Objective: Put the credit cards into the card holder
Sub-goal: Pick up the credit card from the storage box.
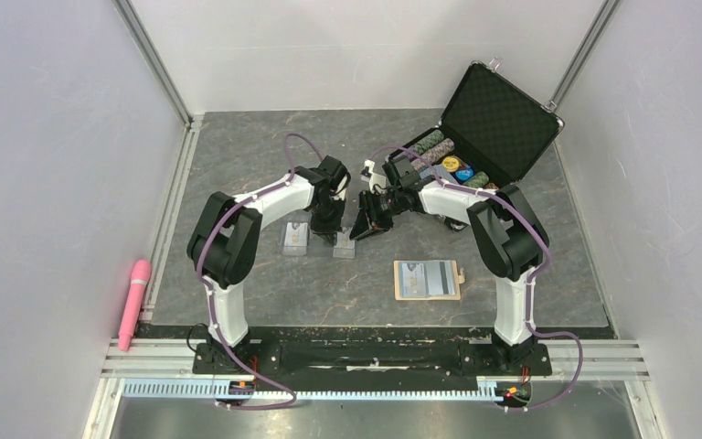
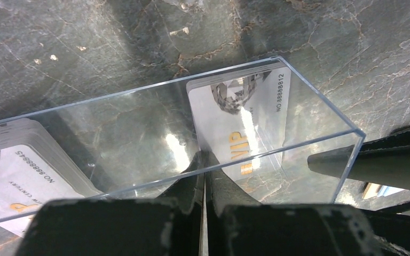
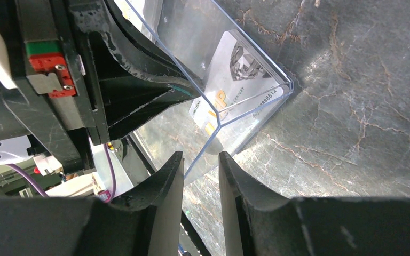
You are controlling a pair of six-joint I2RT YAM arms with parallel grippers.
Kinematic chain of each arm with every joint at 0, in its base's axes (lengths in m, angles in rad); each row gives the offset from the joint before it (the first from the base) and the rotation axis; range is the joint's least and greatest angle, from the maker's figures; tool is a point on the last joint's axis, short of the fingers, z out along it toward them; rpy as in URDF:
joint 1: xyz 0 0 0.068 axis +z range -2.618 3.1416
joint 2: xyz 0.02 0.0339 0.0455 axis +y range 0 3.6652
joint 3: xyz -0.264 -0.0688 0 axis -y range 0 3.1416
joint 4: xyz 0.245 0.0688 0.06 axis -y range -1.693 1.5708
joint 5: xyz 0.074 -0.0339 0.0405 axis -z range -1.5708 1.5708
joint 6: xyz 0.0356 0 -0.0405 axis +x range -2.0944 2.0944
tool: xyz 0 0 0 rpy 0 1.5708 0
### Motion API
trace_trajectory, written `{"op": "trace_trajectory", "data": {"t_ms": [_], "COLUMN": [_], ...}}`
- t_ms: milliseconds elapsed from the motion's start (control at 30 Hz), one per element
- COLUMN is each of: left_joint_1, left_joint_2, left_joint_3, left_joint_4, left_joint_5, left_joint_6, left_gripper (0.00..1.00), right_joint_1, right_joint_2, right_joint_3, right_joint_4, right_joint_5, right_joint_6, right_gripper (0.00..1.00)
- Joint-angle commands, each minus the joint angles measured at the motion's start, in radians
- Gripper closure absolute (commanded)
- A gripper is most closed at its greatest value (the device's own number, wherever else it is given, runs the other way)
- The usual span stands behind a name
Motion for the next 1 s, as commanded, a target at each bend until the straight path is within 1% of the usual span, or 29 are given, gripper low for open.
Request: {"op": "trace_trajectory", "data": {"t_ms": [0, 300, 467, 533, 700, 967], "left_joint_1": [-0.024, -0.027, -0.027, -0.027, -0.025, -0.024], "left_joint_2": [-0.045, -0.086, -0.108, -0.111, -0.109, -0.104], "left_joint_3": [0.041, 0.068, 0.071, 0.063, 0.030, -0.033], "left_joint_4": [0.032, 0.031, 0.044, 0.056, 0.086, 0.181], "left_joint_5": [0.023, 0.033, 0.054, 0.072, 0.081, 0.153], "left_joint_6": [-0.027, -0.041, -0.053, -0.061, -0.084, -0.124], "left_gripper": [0.98, 0.98, 0.93, 0.90, 0.88, 0.87], "right_joint_1": [0.006, 0.004, 0.001, 0.001, 0.001, 0.001], "right_joint_2": [0.030, 0.032, 0.032, 0.032, 0.030, 0.024], "right_joint_3": [-0.002, 0.000, 0.000, 0.000, -0.002, -0.008], "right_joint_4": [-0.015, -0.019, -0.021, -0.021, -0.021, -0.020], "right_joint_5": [-0.003, -0.001, -0.001, -0.001, 0.002, 0.004], "right_joint_6": [-0.028, -0.032, -0.033, -0.033, -0.031, -0.033], "right_gripper": [0.70, 0.70, 0.70, 0.70, 0.70, 0.70]}}
